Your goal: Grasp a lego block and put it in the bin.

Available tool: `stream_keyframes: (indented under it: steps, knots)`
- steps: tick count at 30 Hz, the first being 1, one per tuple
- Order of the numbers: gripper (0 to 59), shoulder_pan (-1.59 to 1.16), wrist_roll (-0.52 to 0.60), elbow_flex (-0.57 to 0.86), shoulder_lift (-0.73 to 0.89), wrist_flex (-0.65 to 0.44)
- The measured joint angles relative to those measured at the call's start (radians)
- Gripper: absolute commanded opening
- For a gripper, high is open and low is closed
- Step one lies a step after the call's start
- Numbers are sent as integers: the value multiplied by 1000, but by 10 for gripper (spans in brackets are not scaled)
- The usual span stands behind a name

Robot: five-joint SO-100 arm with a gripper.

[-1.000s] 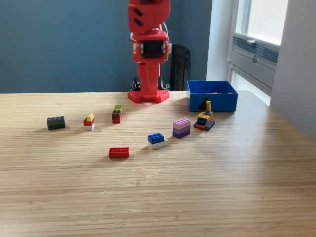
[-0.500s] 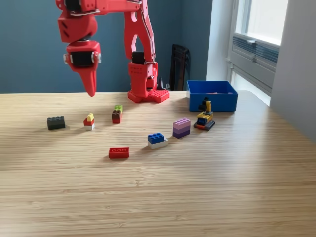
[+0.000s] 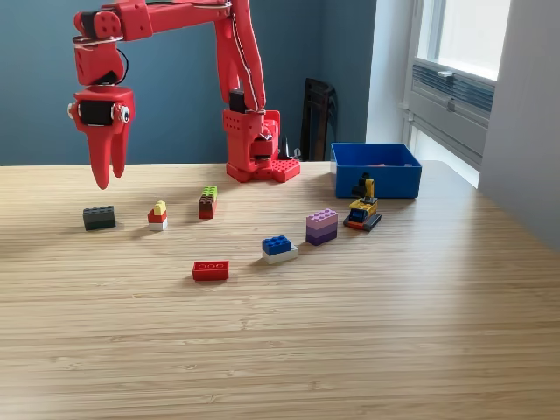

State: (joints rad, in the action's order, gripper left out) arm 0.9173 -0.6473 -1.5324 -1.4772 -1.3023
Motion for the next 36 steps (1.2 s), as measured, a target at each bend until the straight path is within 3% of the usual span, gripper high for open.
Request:
stream_keyframes:
  steps: [5, 9, 21, 27, 36]
  knots:
    - [225, -41, 183, -57, 0, 38]
    - [225, -63, 262, -86, 0, 43]
    - [222, -57, 261, -87, 29, 123]
    - [235, -20, 344, -32, 167, 123]
    - [254, 5, 474, 44, 239, 123]
